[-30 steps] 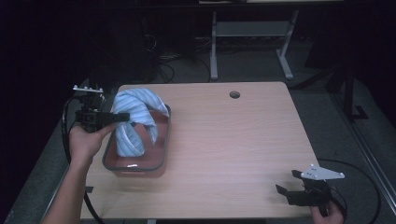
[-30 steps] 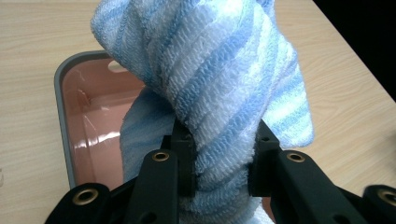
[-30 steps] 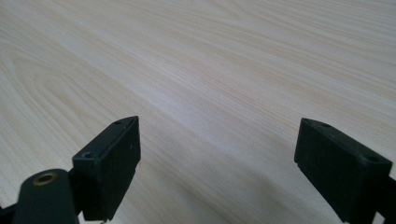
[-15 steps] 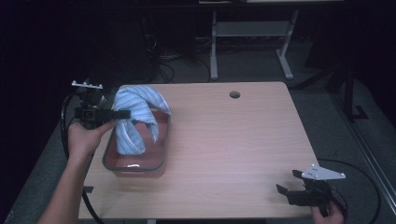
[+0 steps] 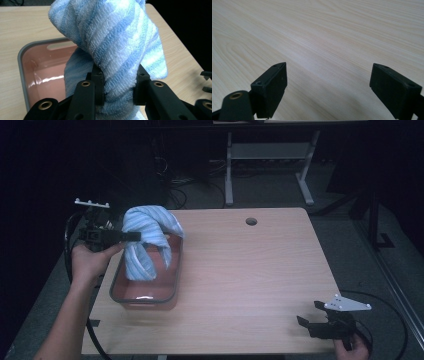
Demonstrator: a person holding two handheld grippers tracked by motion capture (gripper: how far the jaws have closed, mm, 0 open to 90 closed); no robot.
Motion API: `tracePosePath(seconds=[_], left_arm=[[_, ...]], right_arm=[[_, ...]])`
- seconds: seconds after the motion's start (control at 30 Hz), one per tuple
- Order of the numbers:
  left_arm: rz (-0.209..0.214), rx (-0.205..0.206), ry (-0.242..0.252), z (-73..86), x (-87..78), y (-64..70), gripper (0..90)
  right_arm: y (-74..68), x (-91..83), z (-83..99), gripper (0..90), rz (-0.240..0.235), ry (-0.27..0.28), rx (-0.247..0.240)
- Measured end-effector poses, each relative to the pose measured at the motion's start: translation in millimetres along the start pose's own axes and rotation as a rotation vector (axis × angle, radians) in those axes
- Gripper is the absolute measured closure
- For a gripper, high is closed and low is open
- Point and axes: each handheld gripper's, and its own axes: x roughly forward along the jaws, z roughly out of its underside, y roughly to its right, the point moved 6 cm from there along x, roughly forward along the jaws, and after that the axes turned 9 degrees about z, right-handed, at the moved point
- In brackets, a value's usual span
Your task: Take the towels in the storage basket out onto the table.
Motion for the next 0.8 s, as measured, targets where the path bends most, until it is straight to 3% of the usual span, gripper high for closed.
tracePosePath(seconds=[0.47,0.8], left_arm=[[0.048,0.046,-0.012,-16.4,8.4,28.4,69.1],[0.081,0.077,-0.029,-27.7,27.5,45.0,69.1]], right_arm=[[-1.6,-0.2,0.0,14.0,-0.006,-0.001,-0.007],[-0.5,-1.2,0.0,14.0,-0.002,0.005,-0.010]])
